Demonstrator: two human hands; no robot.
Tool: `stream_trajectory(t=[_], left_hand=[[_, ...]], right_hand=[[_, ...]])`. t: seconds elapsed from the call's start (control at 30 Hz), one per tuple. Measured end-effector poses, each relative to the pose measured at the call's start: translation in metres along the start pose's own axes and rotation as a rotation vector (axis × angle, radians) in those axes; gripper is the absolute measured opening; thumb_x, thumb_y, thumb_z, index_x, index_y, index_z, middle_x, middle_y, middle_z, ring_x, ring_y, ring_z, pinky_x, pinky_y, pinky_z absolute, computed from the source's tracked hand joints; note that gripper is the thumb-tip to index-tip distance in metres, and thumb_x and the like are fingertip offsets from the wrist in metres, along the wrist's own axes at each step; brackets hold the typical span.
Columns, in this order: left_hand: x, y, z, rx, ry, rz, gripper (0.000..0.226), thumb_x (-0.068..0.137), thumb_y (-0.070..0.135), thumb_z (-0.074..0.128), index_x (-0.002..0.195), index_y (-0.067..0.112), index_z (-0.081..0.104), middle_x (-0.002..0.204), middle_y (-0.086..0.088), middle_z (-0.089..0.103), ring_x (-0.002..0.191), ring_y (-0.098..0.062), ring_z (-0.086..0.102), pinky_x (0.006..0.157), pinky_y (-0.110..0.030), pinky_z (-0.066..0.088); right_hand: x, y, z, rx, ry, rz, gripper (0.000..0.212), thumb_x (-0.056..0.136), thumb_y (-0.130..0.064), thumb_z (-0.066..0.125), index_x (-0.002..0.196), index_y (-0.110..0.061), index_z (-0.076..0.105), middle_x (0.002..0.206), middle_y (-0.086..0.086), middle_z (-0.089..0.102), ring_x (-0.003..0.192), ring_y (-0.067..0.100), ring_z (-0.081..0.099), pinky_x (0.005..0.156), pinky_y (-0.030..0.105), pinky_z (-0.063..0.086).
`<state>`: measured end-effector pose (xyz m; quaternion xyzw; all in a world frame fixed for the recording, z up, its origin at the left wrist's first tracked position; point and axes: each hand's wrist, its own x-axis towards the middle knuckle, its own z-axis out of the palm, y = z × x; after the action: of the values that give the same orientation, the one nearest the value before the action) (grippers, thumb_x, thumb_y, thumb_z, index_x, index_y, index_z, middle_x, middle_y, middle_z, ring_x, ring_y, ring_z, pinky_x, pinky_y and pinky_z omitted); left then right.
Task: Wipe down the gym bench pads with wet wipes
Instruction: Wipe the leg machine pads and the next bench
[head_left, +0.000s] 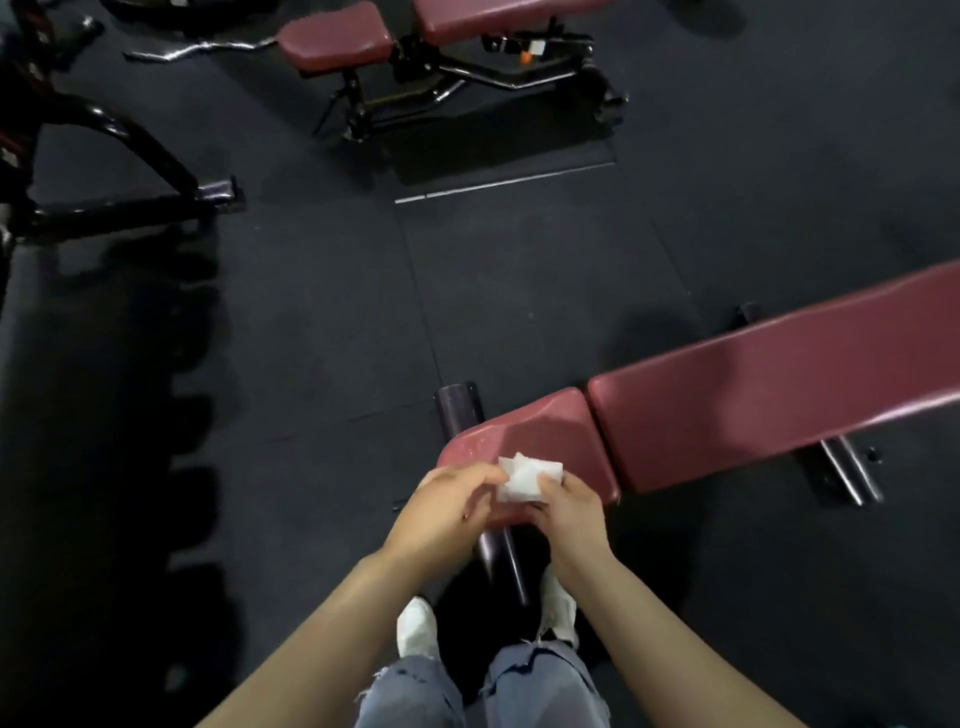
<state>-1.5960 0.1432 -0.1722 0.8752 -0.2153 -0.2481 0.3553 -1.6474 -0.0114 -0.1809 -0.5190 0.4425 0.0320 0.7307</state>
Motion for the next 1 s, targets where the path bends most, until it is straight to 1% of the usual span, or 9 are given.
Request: stream_trajectory(t=[0.13,0.3,0.37,0.5,0.57,0.7,0.8,0.9,1.0], left_hand=[[0.013,-0.047,-0.007,0.052,-0.092,-0.066,0.037,0.090,0.018,0.054,0.124,0.033,0.061,0.115,0.008,0.068,0.110,-0.014,0.061,0.098,-0.034,0.048],[0.035,-0.089,0.010,0.161,-0.158,-0.156,0.050,0.086,0.026,0.052,0.136,0.029,0.054,0.130,0.010,0.061,0.126,-0.013,0.051,0.109,-0.033,0.039],[0.045,-0.110,0.029,0.147,-0.147,-0.191,0.050,0.084,0.030,0.047,0.134,0.031,0.054,0.130,0.012,0.061,0.127,-0.014,0.050,0.109,-0.037,0.039],[0.069,-0.151,0.078,0.096,-0.114,-0.265,0.051,0.094,0.024,0.053,0.145,0.027,0.046,0.143,0.009,0.051,0.137,-0.014,0.040,0.116,-0.036,0.030],[0.082,-0.175,0.106,0.070,-0.102,-0.289,0.053,0.096,0.024,0.054,0.147,0.025,0.042,0.149,0.006,0.046,0.141,-0.015,0.035,0.118,-0.034,0.026],[0.108,-0.226,0.157,0.018,-0.039,-0.325,0.057,0.097,0.026,0.054,0.151,0.022,0.036,0.155,0.002,0.039,0.145,-0.016,0.031,0.120,-0.034,0.024],[0.127,-0.263,0.182,-0.001,0.042,-0.381,0.058,0.099,0.027,0.052,0.153,0.018,0.034,0.160,-0.002,0.032,0.147,-0.020,0.028,0.122,-0.035,0.020],[0.139,-0.291,0.198,0.018,0.127,-0.452,0.050,0.100,0.026,0.045,0.150,0.017,0.040,0.157,-0.006,0.036,0.145,-0.024,0.032,0.121,-0.040,0.023],[0.151,-0.312,0.204,0.004,0.218,-0.488,0.038,0.102,0.029,0.036,0.133,0.024,0.057,0.130,-0.004,0.063,0.122,-0.026,0.054,0.105,-0.039,0.040]], right_hand=[[0.019,0.013,0.002,-0.074,0.163,0.021,0.026,0.092,-0.006,0.048,0.109,-0.005,0.068,0.099,0.011,0.074,0.093,0.024,0.072,0.085,0.037,0.059],[0.080,0.030,-0.021,-0.361,0.233,-0.102,0.028,0.080,-0.029,0.054,0.101,-0.020,0.070,0.094,-0.002,0.075,0.091,0.017,0.071,0.089,0.045,0.057],[0.099,0.024,-0.025,-0.455,0.289,-0.146,0.019,0.088,-0.024,0.055,0.096,-0.019,0.071,0.090,-0.003,0.073,0.090,0.019,0.070,0.084,0.039,0.057],[0.161,0.028,-0.036,-0.621,0.287,-0.258,0.022,0.096,-0.013,0.047,0.094,-0.019,0.068,0.092,-0.006,0.069,0.093,0.017,0.065,0.068,0.022,0.044],[0.201,0.036,-0.040,-0.738,0.300,-0.352,0.023,0.098,-0.013,0.046,0.095,-0.021,0.068,0.095,-0.004,0.068,0.098,0.019,0.063,0.077,0.023,0.040],[0.281,0.060,-0.047,-1.007,0.331,-0.585,0.035,0.098,-0.009,0.045,0.128,-0.014,0.063,0.129,0.006,0.065,0.121,0.026,0.058,0.101,0.028,0.040],[0.334,0.082,-0.047,-1.267,0.327,-0.734,0.040,0.100,-0.008,0.045,0.139,-0.008,0.053,0.143,0.010,0.054,0.132,0.026,0.050,0.108,0.032,0.035],[0.369,0.113,-0.041,-1.339,0.379,-0.808,0.030,0.100,-0.005,0.047,0.127,0.004,0.058,0.131,0.021,0.060,0.125,0.034,0.053,0.104,0.037,0.038],[0.386,0.143,-0.027,-1.371,0.414,-0.918,0.022,0.090,0.009,0.049,0.105,0.007,0.065,0.107,0.025,0.065,0.107,0.042,0.059,0.095,0.046,0.045]])
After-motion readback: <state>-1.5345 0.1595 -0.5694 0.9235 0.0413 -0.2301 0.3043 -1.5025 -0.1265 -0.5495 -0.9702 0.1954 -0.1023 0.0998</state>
